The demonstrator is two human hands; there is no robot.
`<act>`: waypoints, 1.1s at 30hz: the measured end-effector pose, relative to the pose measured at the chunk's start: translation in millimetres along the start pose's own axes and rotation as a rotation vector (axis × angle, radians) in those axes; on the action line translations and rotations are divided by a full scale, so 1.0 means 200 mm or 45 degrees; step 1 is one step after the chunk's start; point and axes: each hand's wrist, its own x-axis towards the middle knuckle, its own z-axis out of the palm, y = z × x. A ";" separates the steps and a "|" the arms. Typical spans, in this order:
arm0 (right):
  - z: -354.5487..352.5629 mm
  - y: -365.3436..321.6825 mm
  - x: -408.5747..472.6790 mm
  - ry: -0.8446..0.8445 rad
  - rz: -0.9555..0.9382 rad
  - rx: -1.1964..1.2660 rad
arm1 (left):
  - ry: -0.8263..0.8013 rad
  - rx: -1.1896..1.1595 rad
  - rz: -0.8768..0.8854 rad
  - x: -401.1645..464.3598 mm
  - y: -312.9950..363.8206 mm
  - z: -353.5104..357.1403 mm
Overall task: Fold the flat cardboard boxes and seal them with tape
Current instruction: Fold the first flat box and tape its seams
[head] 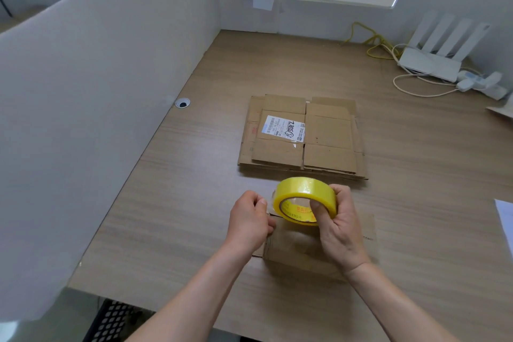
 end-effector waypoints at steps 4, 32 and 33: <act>0.00 -0.01 0.02 0.001 0.038 0.015 | 0.004 0.020 0.005 -0.01 0.00 0.00; -0.07 0.07 -0.06 -0.074 -0.087 -0.179 | -0.067 0.052 -0.109 0.04 -0.08 -0.01; -0.07 0.07 -0.06 -0.067 -0.089 -0.174 | -0.073 0.058 -0.114 0.04 -0.08 -0.01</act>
